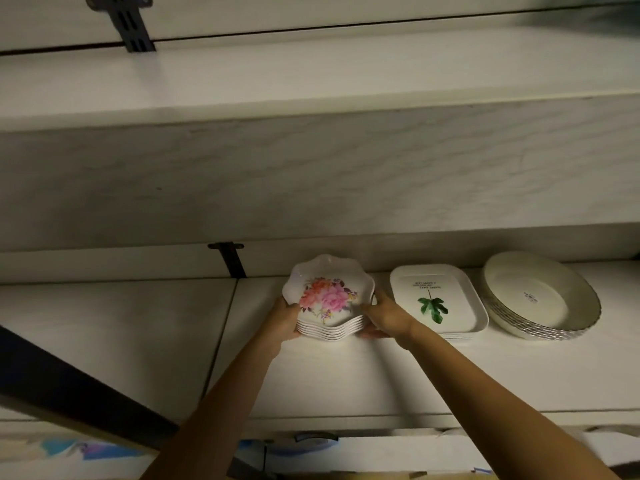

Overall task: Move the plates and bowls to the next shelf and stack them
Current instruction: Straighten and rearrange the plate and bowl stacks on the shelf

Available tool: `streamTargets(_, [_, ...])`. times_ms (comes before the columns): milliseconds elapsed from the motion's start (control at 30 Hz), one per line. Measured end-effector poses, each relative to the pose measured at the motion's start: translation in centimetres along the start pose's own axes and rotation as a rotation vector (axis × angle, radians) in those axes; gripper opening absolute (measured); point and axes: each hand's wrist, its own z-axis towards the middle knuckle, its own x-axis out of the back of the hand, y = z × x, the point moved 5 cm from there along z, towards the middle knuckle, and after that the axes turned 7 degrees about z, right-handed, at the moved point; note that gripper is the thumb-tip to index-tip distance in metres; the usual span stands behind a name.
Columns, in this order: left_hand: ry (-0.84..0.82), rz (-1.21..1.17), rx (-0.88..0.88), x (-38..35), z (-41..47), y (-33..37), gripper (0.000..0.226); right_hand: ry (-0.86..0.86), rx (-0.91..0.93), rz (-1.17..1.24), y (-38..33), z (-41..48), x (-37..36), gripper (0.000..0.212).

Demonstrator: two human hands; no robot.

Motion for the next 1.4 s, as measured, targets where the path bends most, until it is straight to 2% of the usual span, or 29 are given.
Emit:
streamTargets(67, [-0.026,0.013,0.004,-0.2,-0.1,-0.2,0.040,-0.012,-0.012,0.074,0.3,-0.2,-0.4,0.057])
streamTargets(333, [-0.183,0.089,0.121,0.6,-2.9,-2.1,0.044,0.019,0.075,0.056,2.1,-4.7,0.3,0.037])
streamTargets(500, [-0.278,0.113,0.043,-0.5,-4.8,-1.2,0.045,0.084,0.138,0.053,2.7,-7.8,2.7,0.041])
streamTargets(667, [-0.352,0.135,-0.077,-3.6,-8.1,1.7,0.031,0.179,0.170,0.086,1.8,-11.2,6.6,0.047])
streamTargets(1000, [-0.391,0.042,-0.202,-17.0,-13.8,5.6,0.013,0.313,0.220,0.098,2.2,-16.4,21.1,0.046])
streamTargets(1167, [-0.414,-0.028,-0.221,-26.1,-16.2,6.1,0.024,0.358,0.198,0.050,3.7,-18.3,30.1,0.045])
streamTargets(1267, [-0.395,-0.045,-0.219,-30.8,-17.0,5.9,0.017,0.380,0.153,0.075,5.0,-18.7,34.7,0.045])
streamTargets(1400, [-0.385,-0.048,-0.209,-36.8,-17.5,5.6,0.024,0.441,0.084,0.101,6.6,-19.0,39.7,0.039])
